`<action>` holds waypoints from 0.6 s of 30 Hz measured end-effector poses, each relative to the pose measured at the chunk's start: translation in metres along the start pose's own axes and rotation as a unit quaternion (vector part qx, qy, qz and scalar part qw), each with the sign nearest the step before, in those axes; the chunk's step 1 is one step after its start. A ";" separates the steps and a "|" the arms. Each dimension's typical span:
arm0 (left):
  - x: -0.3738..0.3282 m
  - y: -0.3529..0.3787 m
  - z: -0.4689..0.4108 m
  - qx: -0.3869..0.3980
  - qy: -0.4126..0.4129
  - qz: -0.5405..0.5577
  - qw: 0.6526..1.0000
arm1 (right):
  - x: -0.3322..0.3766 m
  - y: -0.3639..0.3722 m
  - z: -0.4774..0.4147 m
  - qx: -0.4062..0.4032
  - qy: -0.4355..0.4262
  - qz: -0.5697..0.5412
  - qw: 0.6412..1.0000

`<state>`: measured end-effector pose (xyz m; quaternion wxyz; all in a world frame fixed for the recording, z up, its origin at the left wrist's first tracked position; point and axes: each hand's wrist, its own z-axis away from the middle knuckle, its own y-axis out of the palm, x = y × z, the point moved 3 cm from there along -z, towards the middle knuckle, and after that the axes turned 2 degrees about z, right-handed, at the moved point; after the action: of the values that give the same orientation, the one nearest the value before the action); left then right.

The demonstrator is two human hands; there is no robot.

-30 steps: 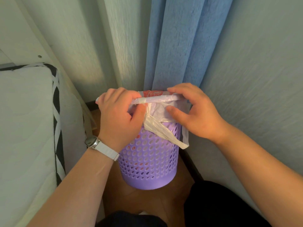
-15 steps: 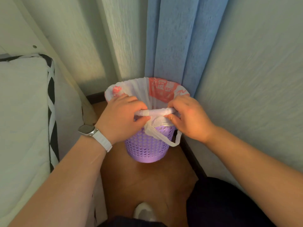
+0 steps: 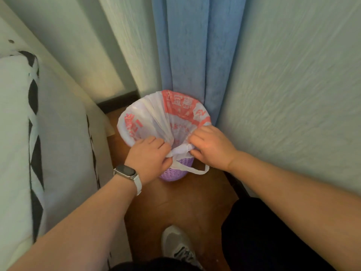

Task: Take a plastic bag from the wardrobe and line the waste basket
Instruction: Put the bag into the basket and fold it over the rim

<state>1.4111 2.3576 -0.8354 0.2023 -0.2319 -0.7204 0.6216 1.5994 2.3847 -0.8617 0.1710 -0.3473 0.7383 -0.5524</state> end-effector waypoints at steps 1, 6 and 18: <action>-0.001 0.007 0.004 0.014 0.002 -0.010 1.000 | 0.001 0.007 0.001 0.014 -0.008 0.004 1.000; -0.001 0.039 0.021 0.069 -0.001 -0.018 0.997 | 0.006 0.044 0.007 0.053 -0.049 0.021 0.997; 0.005 0.073 0.048 0.162 -0.070 0.073 0.982 | 0.021 0.071 0.025 0.069 -0.054 -0.018 0.996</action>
<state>1.3851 2.3314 -0.9145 0.1401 -0.2042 -0.6034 0.7580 1.5776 2.3630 -0.9340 0.2240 -0.3770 0.6817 -0.5857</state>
